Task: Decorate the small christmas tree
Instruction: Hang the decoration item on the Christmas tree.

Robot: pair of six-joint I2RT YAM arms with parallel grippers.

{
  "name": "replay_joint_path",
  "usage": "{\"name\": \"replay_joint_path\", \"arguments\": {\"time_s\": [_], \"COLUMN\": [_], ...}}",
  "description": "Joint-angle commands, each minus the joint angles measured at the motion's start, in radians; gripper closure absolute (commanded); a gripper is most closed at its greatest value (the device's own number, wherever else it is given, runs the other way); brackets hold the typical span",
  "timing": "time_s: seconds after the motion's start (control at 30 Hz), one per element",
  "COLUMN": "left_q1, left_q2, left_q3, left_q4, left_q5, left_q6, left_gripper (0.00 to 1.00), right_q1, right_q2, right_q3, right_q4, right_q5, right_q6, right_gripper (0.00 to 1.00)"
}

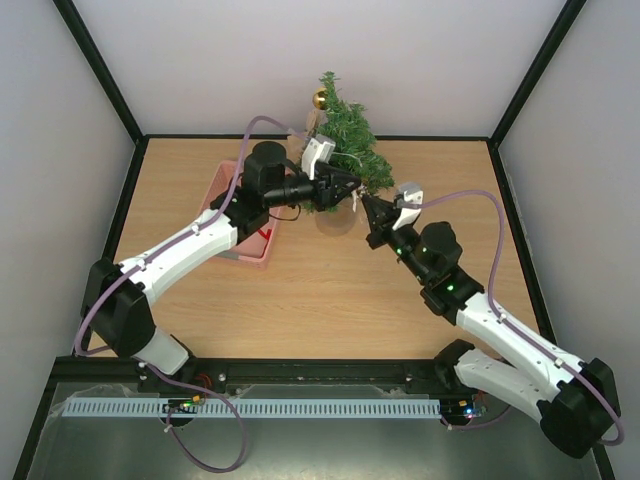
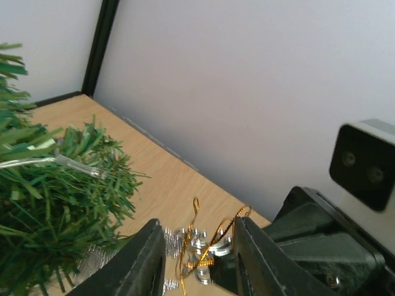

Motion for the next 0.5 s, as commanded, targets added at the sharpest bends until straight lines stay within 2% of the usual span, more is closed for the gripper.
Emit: {"name": "replay_joint_path", "arguments": {"time_s": [0.0,0.1,0.2,0.33,0.47], "left_q1": [0.0,-0.002,-0.003,-0.005,-0.008], "left_q2": [-0.043,-0.072,-0.088,-0.078,-0.044], "left_q3": [0.044,0.039,0.026,0.032,0.089], "left_q4": [-0.012,-0.023,-0.014,-0.018,-0.08], "left_q5": [-0.07,-0.119,-0.142,-0.137,-0.117], "left_q6": [0.043,0.06,0.08,0.114,0.178], "left_gripper": [0.65,0.55,0.53,0.62,0.66], "right_q1": [-0.088,-0.147,-0.18,-0.212,-0.229], "right_q2": [0.021,0.034,0.049,0.056,0.068], "right_q3": [0.058,0.087,0.106,0.111,0.139], "right_q4": [-0.046,-0.079,-0.096,-0.083,-0.103], "right_q5": [-0.086,-0.174,-0.249,-0.33,-0.376], "right_q6": [0.086,0.148,0.21,0.296,0.345], "right_gripper": [0.98,0.98,0.98,0.98,0.98]}}
